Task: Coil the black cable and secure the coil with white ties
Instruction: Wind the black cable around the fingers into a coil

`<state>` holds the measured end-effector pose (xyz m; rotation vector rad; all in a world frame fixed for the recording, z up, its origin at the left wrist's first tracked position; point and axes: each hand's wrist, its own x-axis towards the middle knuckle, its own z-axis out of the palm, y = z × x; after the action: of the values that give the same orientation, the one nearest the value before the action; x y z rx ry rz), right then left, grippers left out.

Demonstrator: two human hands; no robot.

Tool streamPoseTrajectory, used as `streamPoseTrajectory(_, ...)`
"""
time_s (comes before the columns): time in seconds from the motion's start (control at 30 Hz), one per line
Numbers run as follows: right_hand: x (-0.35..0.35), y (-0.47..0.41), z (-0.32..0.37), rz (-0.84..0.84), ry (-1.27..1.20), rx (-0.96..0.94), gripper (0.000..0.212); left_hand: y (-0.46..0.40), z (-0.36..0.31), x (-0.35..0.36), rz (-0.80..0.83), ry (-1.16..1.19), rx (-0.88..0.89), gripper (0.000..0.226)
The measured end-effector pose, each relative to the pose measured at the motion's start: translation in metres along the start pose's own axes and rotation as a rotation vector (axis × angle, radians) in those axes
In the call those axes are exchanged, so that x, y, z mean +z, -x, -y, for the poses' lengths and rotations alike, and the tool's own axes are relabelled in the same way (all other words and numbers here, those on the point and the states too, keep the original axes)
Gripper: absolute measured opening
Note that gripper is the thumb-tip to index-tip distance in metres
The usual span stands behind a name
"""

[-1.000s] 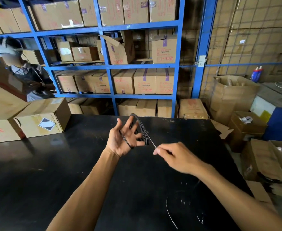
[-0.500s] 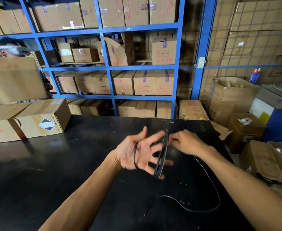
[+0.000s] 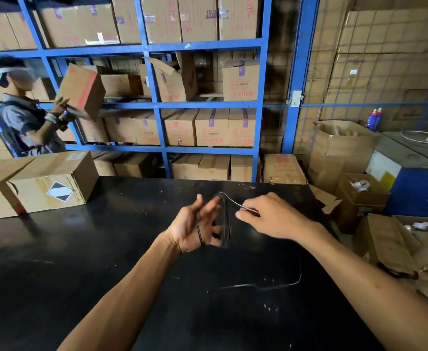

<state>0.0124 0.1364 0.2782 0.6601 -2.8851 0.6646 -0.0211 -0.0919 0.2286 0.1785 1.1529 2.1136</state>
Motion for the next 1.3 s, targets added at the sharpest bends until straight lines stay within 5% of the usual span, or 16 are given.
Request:
streamPoseTrajectory(0.13, 0.039, 0.030, 0.006, -0.063, -0.117, -0.080, 0.038, 0.004, -0.020, -0.003, -0.059, 0.254, 0.213, 0.056)
streamPoseTrajectory(0.27, 0.077, 0.037, 0.002, -0.019, -0.221, -0.073, 0.031, 0.012, -0.034, 0.004, 0.099, 0.270, 0.285, 0.057)
streamPoseTrajectory(0.47, 0.082, 0.019, -0.013, 0.039, -0.278, -0.044, 0.028, 0.032, -0.030, 0.018, 0.363, 0.180, 0.156, 0.060)
streamPoseTrajectory(0.7, 0.016, -0.027, -0.030, 0.084, 0.206, -0.072, 0.013, 0.041, -0.004, 0.025, 0.537, -0.134, -0.210, 0.065)
streamPoseTrajectory(0.9, -0.030, -0.050, -0.013, 0.047, 0.367, -0.221, 0.032, 0.025, 0.017, 0.005, 0.217, -0.218, -0.298, 0.065)
streamPoseTrajectory(1.13, 0.007, -0.016, -0.005, -0.139, 0.079, -0.212, 0.028, 0.008, 0.007, 0.006, -0.191, -0.074, -0.023, 0.061)
streamPoseTrajectory(1.3, 0.054, 0.017, -0.010, -0.199, -0.205, -0.120, 0.035, 0.004, -0.007, 0.009, -0.133, 0.211, 0.147, 0.058)
